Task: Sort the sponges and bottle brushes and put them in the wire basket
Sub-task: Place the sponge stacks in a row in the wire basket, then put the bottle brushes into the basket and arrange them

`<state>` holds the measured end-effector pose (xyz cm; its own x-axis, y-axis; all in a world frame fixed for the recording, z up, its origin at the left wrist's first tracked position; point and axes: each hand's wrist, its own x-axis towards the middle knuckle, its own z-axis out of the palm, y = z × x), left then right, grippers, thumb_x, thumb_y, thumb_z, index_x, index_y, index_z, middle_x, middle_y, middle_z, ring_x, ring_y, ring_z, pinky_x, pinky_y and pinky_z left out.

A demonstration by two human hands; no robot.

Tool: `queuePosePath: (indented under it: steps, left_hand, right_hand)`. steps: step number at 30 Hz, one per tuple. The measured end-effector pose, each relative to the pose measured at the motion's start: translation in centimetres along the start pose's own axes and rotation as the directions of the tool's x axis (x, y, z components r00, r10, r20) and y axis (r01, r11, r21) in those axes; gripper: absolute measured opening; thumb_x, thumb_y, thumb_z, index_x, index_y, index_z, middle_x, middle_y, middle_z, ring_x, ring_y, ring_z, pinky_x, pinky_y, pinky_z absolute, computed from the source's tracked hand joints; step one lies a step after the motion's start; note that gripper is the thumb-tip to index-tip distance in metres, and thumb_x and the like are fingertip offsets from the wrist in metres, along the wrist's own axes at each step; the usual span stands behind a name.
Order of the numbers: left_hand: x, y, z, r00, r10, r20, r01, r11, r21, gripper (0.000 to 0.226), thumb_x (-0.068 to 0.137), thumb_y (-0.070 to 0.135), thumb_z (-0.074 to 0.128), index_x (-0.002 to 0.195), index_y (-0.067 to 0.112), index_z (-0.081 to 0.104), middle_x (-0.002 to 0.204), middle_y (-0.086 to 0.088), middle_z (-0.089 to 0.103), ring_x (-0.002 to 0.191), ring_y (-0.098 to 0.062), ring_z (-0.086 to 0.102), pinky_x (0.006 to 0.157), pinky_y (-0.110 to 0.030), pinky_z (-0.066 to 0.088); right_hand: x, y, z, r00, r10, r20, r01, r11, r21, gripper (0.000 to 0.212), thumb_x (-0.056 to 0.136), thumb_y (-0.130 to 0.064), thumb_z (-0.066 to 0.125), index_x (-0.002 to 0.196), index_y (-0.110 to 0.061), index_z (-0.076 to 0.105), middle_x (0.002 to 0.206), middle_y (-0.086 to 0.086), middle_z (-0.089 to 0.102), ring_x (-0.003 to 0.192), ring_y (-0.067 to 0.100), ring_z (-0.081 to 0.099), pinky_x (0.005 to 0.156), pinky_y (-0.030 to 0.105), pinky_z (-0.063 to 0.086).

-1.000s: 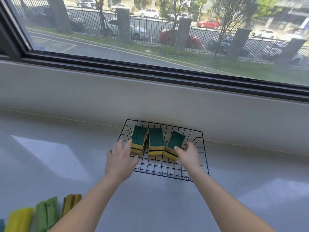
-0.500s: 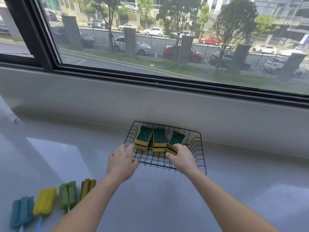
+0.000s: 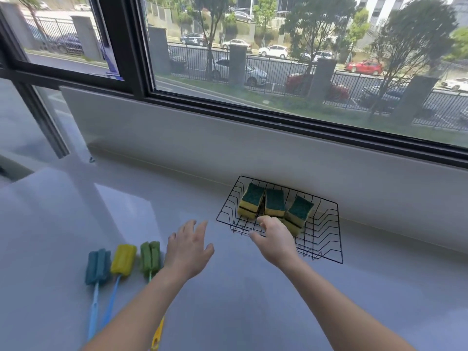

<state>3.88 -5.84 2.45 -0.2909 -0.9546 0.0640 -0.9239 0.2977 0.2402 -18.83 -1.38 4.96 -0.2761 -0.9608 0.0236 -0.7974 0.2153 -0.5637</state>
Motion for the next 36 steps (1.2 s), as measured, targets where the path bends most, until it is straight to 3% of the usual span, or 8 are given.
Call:
queuePosePath:
  steps: [8,13,16,18,24,29,36]
  left_hand:
    - [-2.6,-4.2,-0.6,0.994,-0.102,-0.046,0.101,0.995,-0.017,0.056,0.088,0.045,0.049,0.141,0.025,0.041,0.133,-0.004,0.049,0.115,-0.025,0.051,0.089,-0.038,0.041]
    - [-4.4,-7.1,-0.6,0.983,-0.183,0.019,0.184,0.980,-0.075,0.032,0.092,0.043,0.046,0.115,0.025,0.059,0.113,-0.004,0.058,0.107,-0.026,0.055,0.083,-0.039,0.049]
    - [-5.6,-9.3,0.3,0.964,-0.243,0.107,0.254,0.961,-0.113,0.026,0.092,0.039,0.046,0.091,0.019,0.063,0.100,-0.004,0.065,0.094,-0.025,0.061,0.075,-0.036,0.050]
    - [-6.5,-10.7,1.5,0.949,-0.283,0.139,0.300,0.945,-0.127,0.029,0.092,0.040,0.048,0.094,0.019,0.068,0.099,-0.002,0.068,0.092,-0.022,0.062,0.073,-0.033,0.049]
    - [-7.9,-13.3,3.9,0.893,-0.405,0.197,0.436,0.887,-0.153,0.037,0.090,0.046,0.055,0.116,0.020,0.065,0.112,-0.003,0.069,0.105,-0.023,0.063,0.082,-0.032,0.049]
    - [-7.6,-13.8,4.5,0.848,-0.470,0.244,0.519,0.829,-0.207,0.040,0.084,0.051,0.064,0.108,0.019,0.067,0.108,-0.003,0.070,0.102,-0.024,0.064,0.081,-0.031,0.049]
    - [-7.2,-14.3,5.7,0.838,-0.472,0.275,0.542,0.780,-0.314,0.030,0.081,0.041,0.070,0.102,0.021,0.072,0.096,-0.001,0.073,0.093,-0.021,0.066,0.074,-0.030,0.051]
  right_hand:
    - [-0.7,-3.9,3.7,0.996,-0.047,0.082,0.045,0.999,0.028,0.046,0.094,-0.042,0.061,0.134,-0.020,0.060,0.122,-0.003,0.066,0.110,0.016,0.061,0.087,0.032,0.049]
    - [-1.3,-6.6,6.9,0.978,-0.006,0.210,-0.007,0.998,0.062,0.036,0.094,-0.043,0.060,0.124,-0.023,0.066,0.100,-0.009,0.066,0.093,0.014,0.061,0.077,0.028,0.045]
    - [-2.2,-8.1,9.5,0.958,0.020,0.288,-0.039,0.997,0.060,0.022,0.092,-0.040,0.061,0.102,-0.024,0.071,0.085,-0.010,0.063,0.085,0.015,0.062,0.073,0.031,0.050]
    - [-3.1,-8.9,11.6,0.942,0.030,0.333,-0.052,0.997,0.058,0.016,0.089,-0.037,0.062,0.091,-0.023,0.070,0.079,-0.011,0.062,0.083,0.016,0.064,0.072,0.032,0.051]
    - [-4.4,-10.8,16.8,0.898,0.112,0.426,-0.127,0.992,0.006,0.018,0.087,-0.039,0.062,0.080,-0.022,0.064,0.079,-0.006,0.064,0.083,0.020,0.064,0.065,0.031,0.046]
    - [-4.5,-11.6,19.0,0.870,0.203,0.449,-0.222,0.975,-0.010,0.032,0.085,-0.044,0.066,0.063,-0.024,0.054,0.070,-0.007,0.063,0.072,0.017,0.060,0.056,0.029,0.041]
    - [-4.4,-12.5,20.5,0.830,0.281,0.481,-0.308,0.951,-0.024,0.033,0.083,-0.043,0.069,0.062,-0.021,0.055,0.073,-0.002,0.065,0.074,0.021,0.062,0.059,0.028,0.043]
